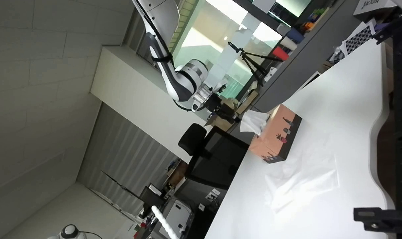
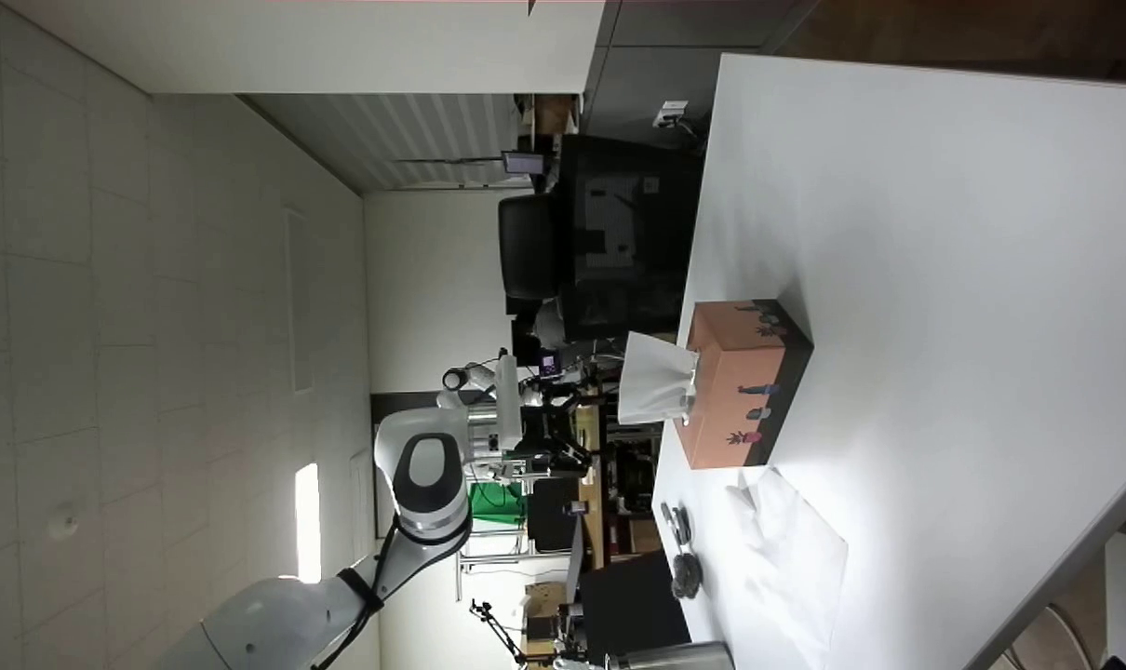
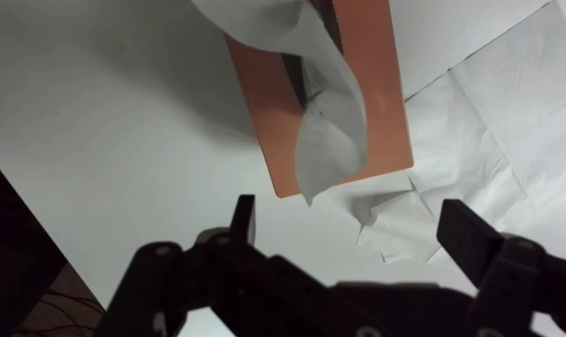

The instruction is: Pull a tissue paper from the box and put it on the table

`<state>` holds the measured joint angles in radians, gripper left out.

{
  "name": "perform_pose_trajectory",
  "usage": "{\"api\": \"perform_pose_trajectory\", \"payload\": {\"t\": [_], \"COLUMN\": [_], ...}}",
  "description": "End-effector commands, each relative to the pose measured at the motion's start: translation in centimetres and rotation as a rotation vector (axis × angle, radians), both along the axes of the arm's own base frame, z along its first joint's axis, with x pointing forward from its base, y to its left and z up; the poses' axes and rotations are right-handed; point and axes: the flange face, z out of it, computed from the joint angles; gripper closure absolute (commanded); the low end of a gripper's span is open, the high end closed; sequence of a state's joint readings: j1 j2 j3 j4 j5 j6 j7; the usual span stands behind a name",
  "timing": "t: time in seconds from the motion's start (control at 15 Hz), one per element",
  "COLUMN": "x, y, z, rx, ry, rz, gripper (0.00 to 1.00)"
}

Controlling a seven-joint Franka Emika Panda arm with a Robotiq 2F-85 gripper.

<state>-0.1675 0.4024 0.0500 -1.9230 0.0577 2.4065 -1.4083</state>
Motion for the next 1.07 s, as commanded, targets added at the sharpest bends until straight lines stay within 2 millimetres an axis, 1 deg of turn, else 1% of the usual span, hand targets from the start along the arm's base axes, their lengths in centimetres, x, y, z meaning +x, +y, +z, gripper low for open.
{"api": "perform_pose_trajectory", "payload": {"t": [0.0, 0.2, 0.4, 0.6, 0.67, 0.73, 0.87, 0.93, 1.0], "x": [1.1, 1.1, 1.6, 2.3, 2.5, 2.7, 3.0, 3.1, 3.2], "y": [-2.2, -3.8, -4.9, -5.5, -5.6, -5.6, -5.5, -5.4, -5.4], "z": [-0.6, -2.5, -4.4, -5.3, -5.6, -5.8, -5.9, -5.7, -5.5], "rx": [0.017, -0.004, -0.036, -0.04, -0.024, -0.016, -0.013, -0.017, -0.02], "ry": [0.099, 0.166, 0.184, 0.181, 0.185, 0.184, 0.194, 0.198, 0.199], "rz": [0.116, 0.135, 0.114, 0.09, 0.076, 0.069, 0.051, 0.041, 0.032], "gripper": [0.0, 0.0, 0.0, 0.0, 0.25, 0.26, 0.4, 0.49, 0.55]}}
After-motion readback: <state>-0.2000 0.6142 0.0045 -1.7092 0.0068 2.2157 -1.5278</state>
